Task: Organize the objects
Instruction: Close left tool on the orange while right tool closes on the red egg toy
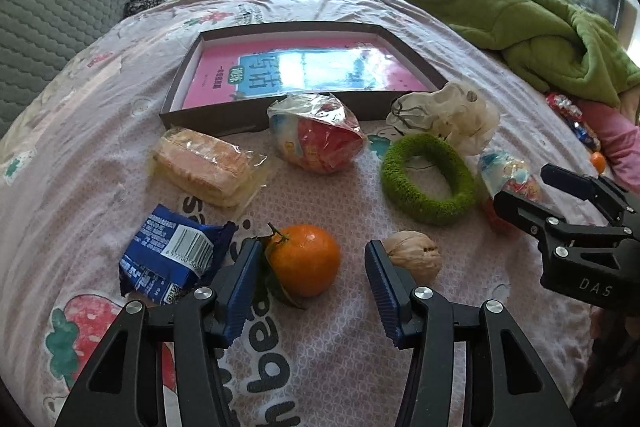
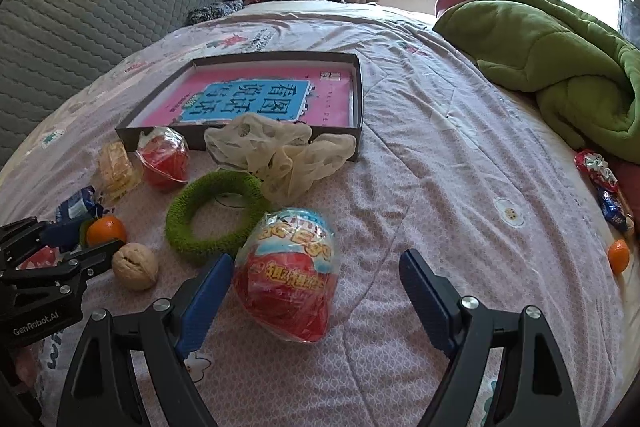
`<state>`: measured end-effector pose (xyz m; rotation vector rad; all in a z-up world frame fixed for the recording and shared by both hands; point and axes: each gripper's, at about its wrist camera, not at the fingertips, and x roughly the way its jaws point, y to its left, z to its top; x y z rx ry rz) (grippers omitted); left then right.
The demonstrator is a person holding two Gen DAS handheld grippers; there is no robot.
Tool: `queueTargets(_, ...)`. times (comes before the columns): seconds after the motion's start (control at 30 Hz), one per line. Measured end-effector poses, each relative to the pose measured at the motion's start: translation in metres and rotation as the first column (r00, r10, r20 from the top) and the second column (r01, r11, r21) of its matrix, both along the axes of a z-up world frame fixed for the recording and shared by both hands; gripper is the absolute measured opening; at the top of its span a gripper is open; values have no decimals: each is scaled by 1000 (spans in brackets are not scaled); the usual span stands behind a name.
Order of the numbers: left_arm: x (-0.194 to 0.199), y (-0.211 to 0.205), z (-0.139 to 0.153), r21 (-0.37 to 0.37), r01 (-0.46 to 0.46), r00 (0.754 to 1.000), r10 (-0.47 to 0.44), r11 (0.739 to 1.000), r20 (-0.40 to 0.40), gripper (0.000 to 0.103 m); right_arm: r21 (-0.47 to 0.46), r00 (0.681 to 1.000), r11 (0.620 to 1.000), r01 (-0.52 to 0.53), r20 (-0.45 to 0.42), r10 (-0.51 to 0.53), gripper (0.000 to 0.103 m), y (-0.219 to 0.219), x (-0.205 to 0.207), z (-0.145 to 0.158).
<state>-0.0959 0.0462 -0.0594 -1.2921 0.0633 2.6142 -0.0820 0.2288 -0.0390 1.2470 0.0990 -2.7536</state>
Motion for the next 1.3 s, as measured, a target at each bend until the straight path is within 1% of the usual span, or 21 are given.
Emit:
queueTargets(0.07, -1, 0, -1, 1, -3, 1000, 3, 1000, 0, 54, -3, 1000, 1000, -1, 10, 1, 78, -1, -2, -3)
queueTargets(0.1, -1, -1, -2, -1, -5, 1000, 5, 1000, -1, 52, -5, 1000, 1000, -3, 10, 3, 74, -2, -3, -4)
queueTargets(0.13, -2, -1, -3, -5, -8, 1000, 8, 1000, -2, 48, -6, 1000, 1000, -7, 12, 7, 66, -3, -3, -5)
queueTargets(0.17, -3, -2, -3, -14, -15, 1000, 15, 1000, -6, 42, -6, 1000, 1000, -5, 12, 6, 62, -3, -4, -6)
queueTargets(0.2, -5, -2, -4, -18, -17, 1000, 17, 1000, -6, 41, -6, 1000, 1000, -4, 12, 4, 57, -3, -5, -7)
queueTargets(0.3, -6, -5, -6, -1, -19, 1000, 19, 1000, -8, 41, -3, 1000, 1000, -10, 13, 10, 57, -4, -5, -9)
queueTargets(0.47, -5, -4, -4, -13, -19, 1000, 19, 1000, -23, 40, -18, 1000, 1000, -3, -7, 3, 57, -1, -3, -4)
queueTargets(0.77, 0, -7, 4, -7, -26, 998, 25, 1000, -49, 40, -42, 1000, 999, 0, -22, -1, 57, 1, 1, 2)
queueTargets(0.97, 7, -9, 16, 3, -37, 997, 37, 999, -72, 40, -65, 999, 998, 2, -32, -4, 57, 1, 6, 10)
queueTargets(1.2, 21, -7, 35, -6, -40, 993, 39, 999, -113, 40, -73, 997, 997, -18, -78, 12, 57, -7, 18, 30)
queueTargets(1.3, 26, -7, 45, 1, -43, 991, 43, 999, -128, 40, -71, 995, 997, -24, -96, 17, 57, -11, 23, 39)
